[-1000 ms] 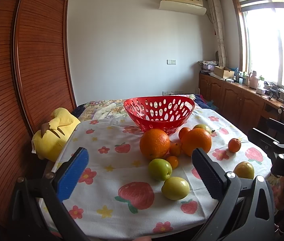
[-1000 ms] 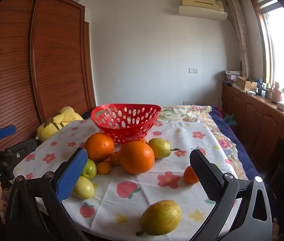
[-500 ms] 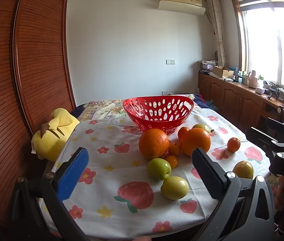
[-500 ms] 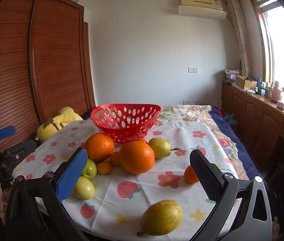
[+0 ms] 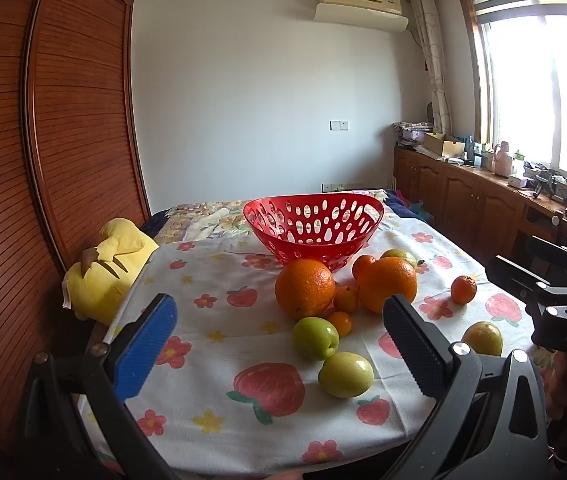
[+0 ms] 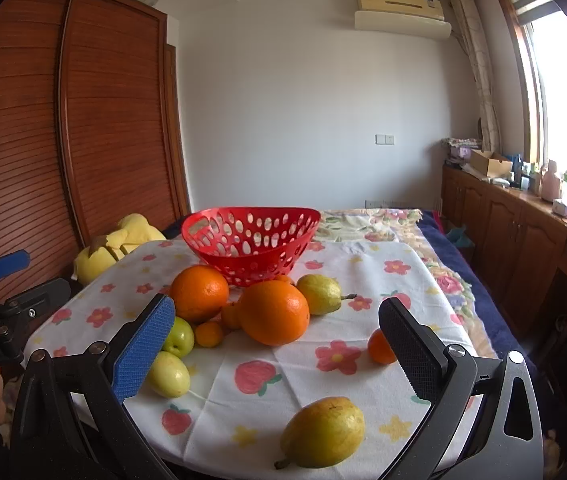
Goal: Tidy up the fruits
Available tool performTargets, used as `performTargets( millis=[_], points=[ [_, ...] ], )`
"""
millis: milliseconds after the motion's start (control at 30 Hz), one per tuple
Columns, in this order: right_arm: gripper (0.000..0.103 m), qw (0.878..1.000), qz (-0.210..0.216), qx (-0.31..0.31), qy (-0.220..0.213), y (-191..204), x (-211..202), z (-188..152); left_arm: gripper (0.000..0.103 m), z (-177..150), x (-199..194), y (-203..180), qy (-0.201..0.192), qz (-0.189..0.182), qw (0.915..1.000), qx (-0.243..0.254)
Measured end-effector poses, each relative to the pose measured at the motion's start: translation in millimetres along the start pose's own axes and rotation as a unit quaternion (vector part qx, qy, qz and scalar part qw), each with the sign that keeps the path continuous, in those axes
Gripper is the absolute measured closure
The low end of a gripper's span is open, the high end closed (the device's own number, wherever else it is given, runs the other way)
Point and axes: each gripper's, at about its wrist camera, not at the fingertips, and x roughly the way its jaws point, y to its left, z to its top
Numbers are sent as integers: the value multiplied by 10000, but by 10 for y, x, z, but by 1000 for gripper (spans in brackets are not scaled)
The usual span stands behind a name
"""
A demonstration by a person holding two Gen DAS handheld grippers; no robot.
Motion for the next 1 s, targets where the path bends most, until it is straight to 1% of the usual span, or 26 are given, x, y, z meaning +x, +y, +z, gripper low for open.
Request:
performTargets(
  millis=[1000],
  points=[
    [0,10000,-12,13,-87,61,-31,44,0,31,-55,-27,-46,-25,10000,56]
  ],
)
